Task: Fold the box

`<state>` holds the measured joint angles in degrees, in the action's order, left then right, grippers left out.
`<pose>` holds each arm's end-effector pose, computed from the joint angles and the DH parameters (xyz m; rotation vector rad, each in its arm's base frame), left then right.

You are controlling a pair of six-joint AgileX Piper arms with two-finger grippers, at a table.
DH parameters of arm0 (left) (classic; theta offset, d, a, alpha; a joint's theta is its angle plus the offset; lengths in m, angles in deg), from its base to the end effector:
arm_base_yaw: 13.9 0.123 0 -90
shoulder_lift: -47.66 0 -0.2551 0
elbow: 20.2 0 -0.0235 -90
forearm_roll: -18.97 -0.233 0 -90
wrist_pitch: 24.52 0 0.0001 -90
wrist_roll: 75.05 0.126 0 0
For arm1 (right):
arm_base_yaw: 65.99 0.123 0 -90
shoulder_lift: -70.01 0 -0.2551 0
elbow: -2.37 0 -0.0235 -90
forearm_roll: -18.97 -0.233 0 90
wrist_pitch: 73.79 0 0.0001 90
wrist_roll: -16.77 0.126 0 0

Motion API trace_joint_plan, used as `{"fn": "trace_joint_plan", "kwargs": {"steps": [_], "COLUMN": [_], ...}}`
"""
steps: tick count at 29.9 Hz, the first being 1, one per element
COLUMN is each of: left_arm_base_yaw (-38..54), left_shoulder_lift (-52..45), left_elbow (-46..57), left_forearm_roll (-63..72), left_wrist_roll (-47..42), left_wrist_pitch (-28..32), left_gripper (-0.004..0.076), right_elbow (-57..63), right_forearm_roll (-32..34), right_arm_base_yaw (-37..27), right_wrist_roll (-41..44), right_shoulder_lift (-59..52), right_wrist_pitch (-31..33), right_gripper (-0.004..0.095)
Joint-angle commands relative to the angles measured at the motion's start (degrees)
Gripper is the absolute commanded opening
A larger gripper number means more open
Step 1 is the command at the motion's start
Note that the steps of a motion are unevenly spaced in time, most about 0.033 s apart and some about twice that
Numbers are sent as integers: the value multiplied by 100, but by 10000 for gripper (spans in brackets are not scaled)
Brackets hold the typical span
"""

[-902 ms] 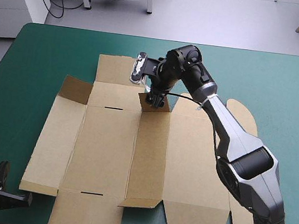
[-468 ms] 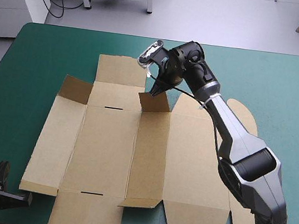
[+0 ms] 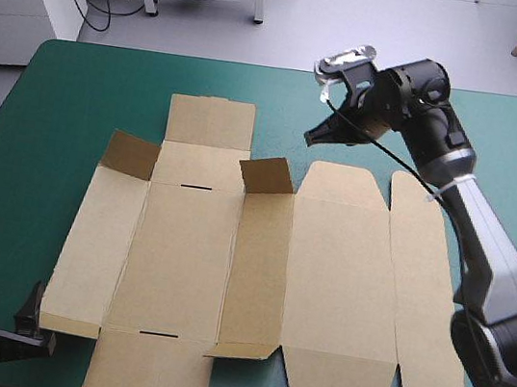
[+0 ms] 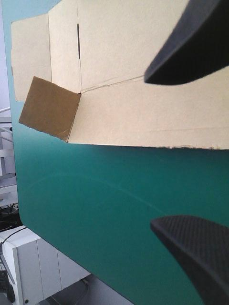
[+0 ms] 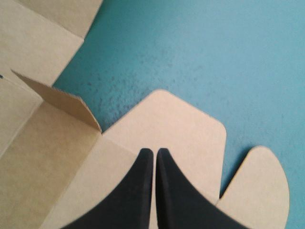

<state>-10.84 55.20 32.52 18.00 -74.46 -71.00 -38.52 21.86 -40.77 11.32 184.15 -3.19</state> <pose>0.0582 0.0047 0.2561 -0.0378 1.8630 0.0636 0.3598 0.1628 0.3438 -0.6654 2.4205 0.0750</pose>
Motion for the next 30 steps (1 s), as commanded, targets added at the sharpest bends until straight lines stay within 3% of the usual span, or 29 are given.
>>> {"fn": "trace_joint_plan", "kwargs": {"steps": [1,7,12,22,30], "left_arm_base_yaw": [0,0,0,0,0], "left_shoulder_lift": [-58,-58,261,2327,4086], "left_elbow": [-103,-103,-300,-1738,-2908], "left_forearm_roll": [-1,-1,-1,-1,-1], "left_wrist_roll": [-58,-58,-25,-25,-25], "left_wrist_pitch": [448,463,492,455,-221], "left_gripper": [580,580,580,580,580], "right_elbow": [1004,2973,4237,6301,7490], "right_forearm_roll": [-20,-45,-12,-12,-47], "right_arm_base_yaw": [-251,-434,-434,-434,-434], "right_wrist_roll": [81,302,505,701,885], "right_shoulder_lift": [-1147,-2690,-3760,-5649,-7025], "right_wrist_pitch": [-532,-1515,-1956,-2462,-2873], "right_gripper": [0,0,0,0,0]}}
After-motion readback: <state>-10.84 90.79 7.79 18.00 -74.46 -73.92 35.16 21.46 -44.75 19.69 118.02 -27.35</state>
